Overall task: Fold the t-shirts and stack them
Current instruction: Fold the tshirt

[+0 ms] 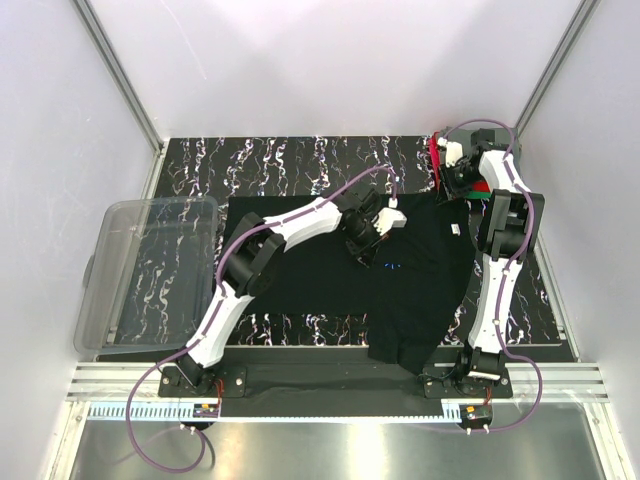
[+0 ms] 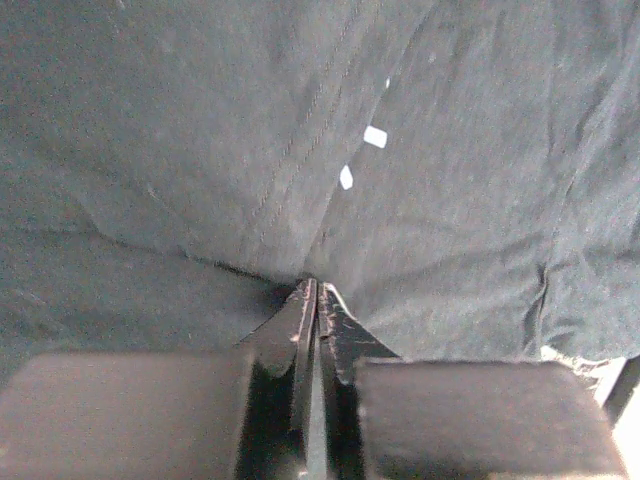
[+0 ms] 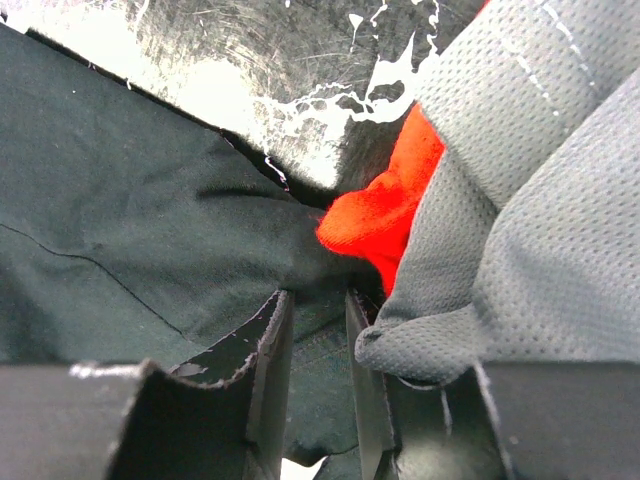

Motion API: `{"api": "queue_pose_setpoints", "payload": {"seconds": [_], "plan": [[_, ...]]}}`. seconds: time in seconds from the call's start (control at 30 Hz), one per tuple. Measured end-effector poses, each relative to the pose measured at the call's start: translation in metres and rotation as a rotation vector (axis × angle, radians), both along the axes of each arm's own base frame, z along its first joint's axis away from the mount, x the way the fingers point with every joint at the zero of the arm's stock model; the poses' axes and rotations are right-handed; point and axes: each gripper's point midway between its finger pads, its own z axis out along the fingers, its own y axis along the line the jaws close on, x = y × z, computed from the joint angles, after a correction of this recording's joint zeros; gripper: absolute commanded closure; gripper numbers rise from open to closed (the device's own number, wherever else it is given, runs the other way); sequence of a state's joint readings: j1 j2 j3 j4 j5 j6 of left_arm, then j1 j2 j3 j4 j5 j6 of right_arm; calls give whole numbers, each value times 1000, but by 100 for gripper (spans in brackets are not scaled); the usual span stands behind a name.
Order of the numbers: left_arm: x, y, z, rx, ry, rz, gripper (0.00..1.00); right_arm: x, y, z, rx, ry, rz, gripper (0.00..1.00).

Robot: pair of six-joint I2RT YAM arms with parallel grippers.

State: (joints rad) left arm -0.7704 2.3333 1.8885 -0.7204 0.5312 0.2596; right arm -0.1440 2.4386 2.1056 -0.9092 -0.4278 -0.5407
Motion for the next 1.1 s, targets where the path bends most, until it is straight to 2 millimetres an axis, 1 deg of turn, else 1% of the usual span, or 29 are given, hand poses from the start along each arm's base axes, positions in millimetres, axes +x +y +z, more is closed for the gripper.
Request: {"api": "queue_pose_setpoints", "payload": {"seconds": [0.03, 0.13, 0.17, 0.37, 0.47, 0.63, 0.8, 0.9, 0.97, 1.0, 1.07, 1.1], "plan": [[0, 1, 0, 4, -3, -3, 78, 0, 0, 0, 0, 0, 0, 65], [-2, 3, 2, 15, 9, -1, 75, 0, 0, 0, 0, -1, 0, 65], [-2, 3, 4, 16, 9, 0, 71, 0, 0, 0, -1, -1, 0, 65], [11, -4, 22, -1, -39, 14, 68, 0, 0, -1, 0, -1, 0, 65], [15, -6, 26, -6, -56, 18, 68, 0, 0, -1, 1, -1, 0, 65], [20, -9, 20, 0, -58, 22, 68, 0, 0, -1, 0, -1, 1, 65], [26, -11, 4, 19, -49, 26, 69, 0, 0, -1, 1, -2, 1, 65], [29, -12, 4, 18, -55, 30, 75, 0, 0, -2, 1, -3, 1, 65], [31, -12, 5, 15, -58, 33, 85, 0, 0, -2, 1, -4, 1, 65], [32, -11, 5, 16, -58, 35, 91, 0, 0, -2, 0, -4, 1, 65], [32, -10, 5, 16, -57, 35, 100, 0, 0, -2, 1, -4, 1, 65], [32, -10, 5, 17, -56, 35, 100, 0, 0, -2, 0, -4, 1, 65]]}}
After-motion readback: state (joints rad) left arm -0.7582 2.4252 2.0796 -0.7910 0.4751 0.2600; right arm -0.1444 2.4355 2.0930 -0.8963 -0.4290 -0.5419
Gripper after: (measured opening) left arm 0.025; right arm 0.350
